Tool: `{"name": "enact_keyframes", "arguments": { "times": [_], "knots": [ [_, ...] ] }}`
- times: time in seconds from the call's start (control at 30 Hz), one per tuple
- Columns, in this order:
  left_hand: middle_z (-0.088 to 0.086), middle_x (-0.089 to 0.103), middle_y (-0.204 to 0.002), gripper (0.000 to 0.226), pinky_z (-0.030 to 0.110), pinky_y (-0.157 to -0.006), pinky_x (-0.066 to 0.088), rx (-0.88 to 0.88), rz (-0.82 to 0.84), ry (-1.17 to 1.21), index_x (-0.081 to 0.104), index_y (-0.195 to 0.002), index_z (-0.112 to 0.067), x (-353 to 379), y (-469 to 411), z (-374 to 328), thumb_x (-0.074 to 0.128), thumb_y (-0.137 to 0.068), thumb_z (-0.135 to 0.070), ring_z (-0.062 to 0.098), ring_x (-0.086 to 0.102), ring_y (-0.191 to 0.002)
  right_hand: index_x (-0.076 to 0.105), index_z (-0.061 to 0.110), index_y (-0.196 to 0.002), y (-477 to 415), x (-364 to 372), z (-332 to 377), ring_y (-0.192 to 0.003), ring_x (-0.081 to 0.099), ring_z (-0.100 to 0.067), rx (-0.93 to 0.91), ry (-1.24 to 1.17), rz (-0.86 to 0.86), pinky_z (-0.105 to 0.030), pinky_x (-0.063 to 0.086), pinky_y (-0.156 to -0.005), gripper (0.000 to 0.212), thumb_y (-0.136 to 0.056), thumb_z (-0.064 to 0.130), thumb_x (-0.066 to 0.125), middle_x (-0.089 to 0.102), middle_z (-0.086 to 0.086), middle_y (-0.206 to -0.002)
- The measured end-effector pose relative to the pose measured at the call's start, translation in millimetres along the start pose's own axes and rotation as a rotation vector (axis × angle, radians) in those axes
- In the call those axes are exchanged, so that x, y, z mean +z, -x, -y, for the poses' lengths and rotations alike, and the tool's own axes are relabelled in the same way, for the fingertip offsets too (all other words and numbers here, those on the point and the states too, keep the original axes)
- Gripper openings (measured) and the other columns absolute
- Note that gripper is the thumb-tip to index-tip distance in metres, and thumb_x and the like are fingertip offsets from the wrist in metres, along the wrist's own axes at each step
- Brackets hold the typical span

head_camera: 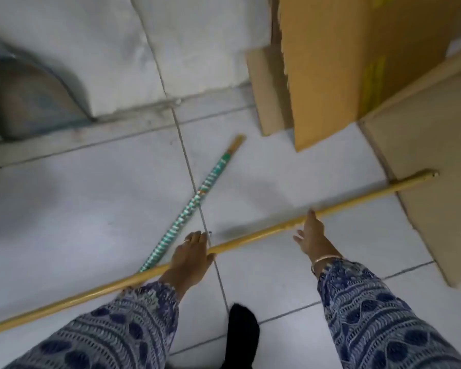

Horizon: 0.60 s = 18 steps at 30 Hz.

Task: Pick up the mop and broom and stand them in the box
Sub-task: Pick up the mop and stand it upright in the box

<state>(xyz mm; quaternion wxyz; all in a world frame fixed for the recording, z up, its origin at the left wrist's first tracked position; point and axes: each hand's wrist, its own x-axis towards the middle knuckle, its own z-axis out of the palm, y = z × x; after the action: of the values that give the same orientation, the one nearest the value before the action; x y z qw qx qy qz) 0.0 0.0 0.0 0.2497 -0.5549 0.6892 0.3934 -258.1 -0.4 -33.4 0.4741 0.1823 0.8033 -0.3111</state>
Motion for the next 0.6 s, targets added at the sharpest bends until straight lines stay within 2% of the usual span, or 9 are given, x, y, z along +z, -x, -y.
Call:
{"name": "enact_keyframes", "arguments": {
  "times": [0.07, 0.13, 0.17, 0.23, 0.3, 0.43, 0.5, 0.6],
  "knots": [
    [0.013, 0.042, -0.141, 0.054, 0.042, -0.105, 0.038, -0.029, 0.008, -0.016, 0.027, -0.14, -0.008, 15.1, -22.6, -0.3, 0.042, -0.094, -0.032, 0.029, 0.039, -0.131, 0.027, 0.008, -0.144, -16.6, 11.9, -12.3, -0.126, 0.047, -0.033, 0.063, -0.066, 0.012, -0.044, 0.041, -0.099, 0.066, -0.093, 0.049, 0.036, 0.038, -0.016, -0.147],
    [0.015, 0.051, -0.133, 0.051, 0.043, -0.1, 0.04, -0.065, 0.069, -0.013, 0.033, -0.136, -0.008, 25.2, -39.6, 1.6, 0.04, -0.095, -0.035, 0.032, 0.048, -0.121, 0.035, 0.004, -0.138, -28.1, 23.1, -21.7, -0.1, 0.058, -0.03, 0.066, -0.148, 0.096, -0.044, 0.046, -0.09, 0.062, -0.092, 0.046, 0.041, 0.053, -0.018, -0.127],
    [0.016, 0.054, -0.129, 0.049, 0.043, -0.098, 0.041, -0.079, 0.107, 0.005, 0.036, -0.133, -0.008, 34.5, -46.6, 4.0, 0.039, -0.095, -0.037, 0.034, 0.052, -0.118, 0.044, 0.003, -0.13, -31.4, 27.7, -29.1, -0.085, 0.058, -0.026, 0.063, -0.172, 0.124, -0.043, 0.048, -0.086, 0.057, -0.091, 0.045, 0.044, 0.058, -0.016, -0.109],
    [0.015, 0.058, -0.123, 0.045, 0.043, -0.093, 0.043, -0.089, 0.148, 0.052, 0.043, -0.125, -0.007, 47.5, -51.4, 8.1, 0.039, -0.094, -0.04, 0.034, 0.055, -0.113, 0.053, 0.006, -0.098, -35.8, 32.8, -34.9, -0.07, 0.052, -0.021, 0.051, -0.2, 0.095, -0.044, 0.048, -0.087, 0.037, -0.09, 0.042, 0.051, 0.056, -0.009, -0.081],
    [0.015, 0.06, -0.119, 0.042, 0.043, -0.09, 0.043, -0.067, 0.106, 0.025, 0.047, -0.118, -0.007, 47.9, -49.4, 11.1, 0.037, -0.095, -0.041, 0.033, 0.056, -0.109, 0.048, 0.011, -0.076, -29.8, 36.1, -30.9, -0.066, 0.052, -0.019, 0.032, -0.241, 0.077, -0.043, 0.047, -0.086, 0.031, -0.088, 0.039, 0.055, 0.053, -0.006, -0.073],
    [0.015, 0.064, -0.107, 0.042, 0.042, -0.082, 0.044, 0.012, 0.015, -0.013, 0.05, -0.106, -0.006, 19.0, -15.9, 8.9, 0.035, -0.095, -0.044, 0.034, 0.059, -0.1, 0.048, 0.013, -0.066, 10.5, 26.6, -16.3, -0.059, 0.051, -0.017, 0.032, -0.436, 0.098, -0.034, 0.05, -0.072, 0.031, -0.086, 0.034, 0.06, 0.052, -0.002, -0.064],
    [0.016, 0.065, -0.103, 0.044, 0.042, -0.078, 0.045, 0.041, -0.001, 0.007, 0.05, -0.101, -0.006, -4.6, 7.6, 7.9, 0.035, -0.094, -0.046, 0.035, 0.06, -0.095, 0.046, 0.015, -0.06, 42.2, 20.6, -0.7, -0.049, 0.051, -0.014, 0.018, -0.535, 0.182, -0.03, 0.05, -0.06, 0.035, -0.086, 0.033, 0.06, 0.052, 0.0, -0.051],
    [0.015, 0.064, -0.097, 0.038, 0.041, -0.074, 0.045, 0.05, -0.011, 0.074, 0.046, -0.091, -0.01, -51.5, 49.7, 6.2, 0.035, -0.094, -0.047, 0.034, 0.062, -0.089, 0.044, 0.017, -0.057, 110.1, 14.5, 29.9, -0.036, 0.052, -0.009, -0.048, -0.594, 0.301, -0.025, 0.048, -0.057, 0.036, -0.088, 0.031, 0.057, 0.052, 0.004, -0.038]
  ]
}}
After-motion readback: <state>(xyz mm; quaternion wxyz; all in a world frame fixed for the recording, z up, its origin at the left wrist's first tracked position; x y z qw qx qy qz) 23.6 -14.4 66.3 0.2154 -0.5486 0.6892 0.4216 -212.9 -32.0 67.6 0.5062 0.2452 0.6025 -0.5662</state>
